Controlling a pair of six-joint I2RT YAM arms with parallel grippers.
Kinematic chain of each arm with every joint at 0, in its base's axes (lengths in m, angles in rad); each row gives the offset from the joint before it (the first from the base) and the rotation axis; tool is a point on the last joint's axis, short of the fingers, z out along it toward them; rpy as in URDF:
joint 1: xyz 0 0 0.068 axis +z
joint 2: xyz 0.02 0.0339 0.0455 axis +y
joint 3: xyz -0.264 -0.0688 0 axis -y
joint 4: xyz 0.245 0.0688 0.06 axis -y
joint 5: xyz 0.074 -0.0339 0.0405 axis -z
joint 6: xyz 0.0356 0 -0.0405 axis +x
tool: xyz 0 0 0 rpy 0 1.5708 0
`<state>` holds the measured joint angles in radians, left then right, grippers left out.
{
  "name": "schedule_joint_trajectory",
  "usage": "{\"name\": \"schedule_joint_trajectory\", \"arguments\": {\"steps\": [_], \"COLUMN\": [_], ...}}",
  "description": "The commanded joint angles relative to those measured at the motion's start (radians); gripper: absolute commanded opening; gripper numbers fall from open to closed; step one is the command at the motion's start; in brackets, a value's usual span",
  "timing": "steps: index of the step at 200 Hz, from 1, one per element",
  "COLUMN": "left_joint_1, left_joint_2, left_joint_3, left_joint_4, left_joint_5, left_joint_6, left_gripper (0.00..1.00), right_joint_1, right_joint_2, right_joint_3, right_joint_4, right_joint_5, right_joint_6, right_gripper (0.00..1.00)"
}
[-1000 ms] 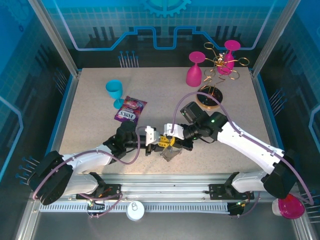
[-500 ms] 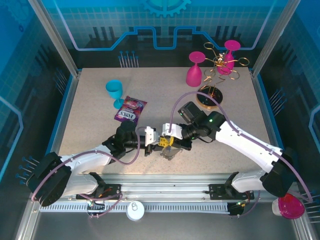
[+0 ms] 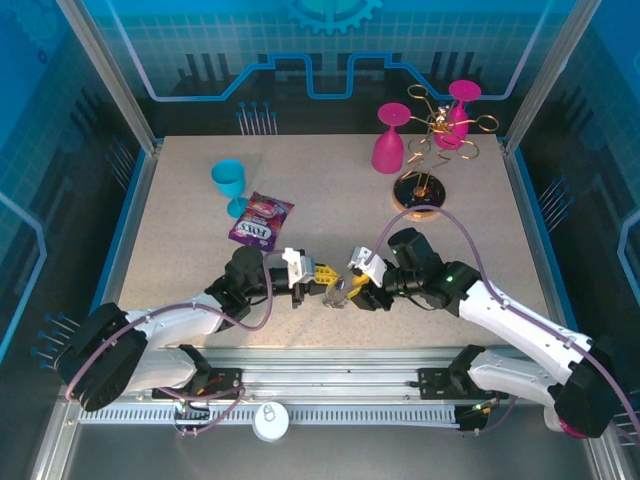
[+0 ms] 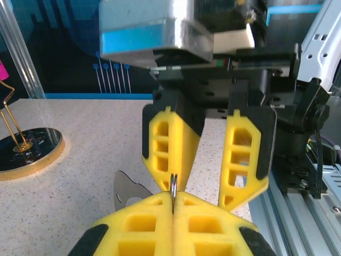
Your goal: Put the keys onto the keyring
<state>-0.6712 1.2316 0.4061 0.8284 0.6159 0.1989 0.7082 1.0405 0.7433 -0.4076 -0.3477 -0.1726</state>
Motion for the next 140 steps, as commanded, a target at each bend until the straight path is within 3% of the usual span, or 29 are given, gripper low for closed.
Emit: {"name": "schedule_joint_trajectory", "arguments": {"steps": [1, 140], "left_joint_1": [0.0, 0.005], "left_joint_2": [0.012, 0.04], "left_joint_3": [-0.015, -0.023], "left_joint_4": [0.102, 0.187], "left_joint_5": [-0.01, 0.017], "left_joint_6": [-0.043, -0.108], "left_gripper": [0.0, 0.0], "right_joint_1": [0.02, 0.045], "right_joint_2": [0.002, 0.069], "right_joint_3": [-0.022, -0.037], "right_joint_4": [0.134, 0.255], "right_joint_5": [0.008, -0.003], "right_joint_6": [0.083, 0.121], "right_gripper": [0.37, 0.29]}}
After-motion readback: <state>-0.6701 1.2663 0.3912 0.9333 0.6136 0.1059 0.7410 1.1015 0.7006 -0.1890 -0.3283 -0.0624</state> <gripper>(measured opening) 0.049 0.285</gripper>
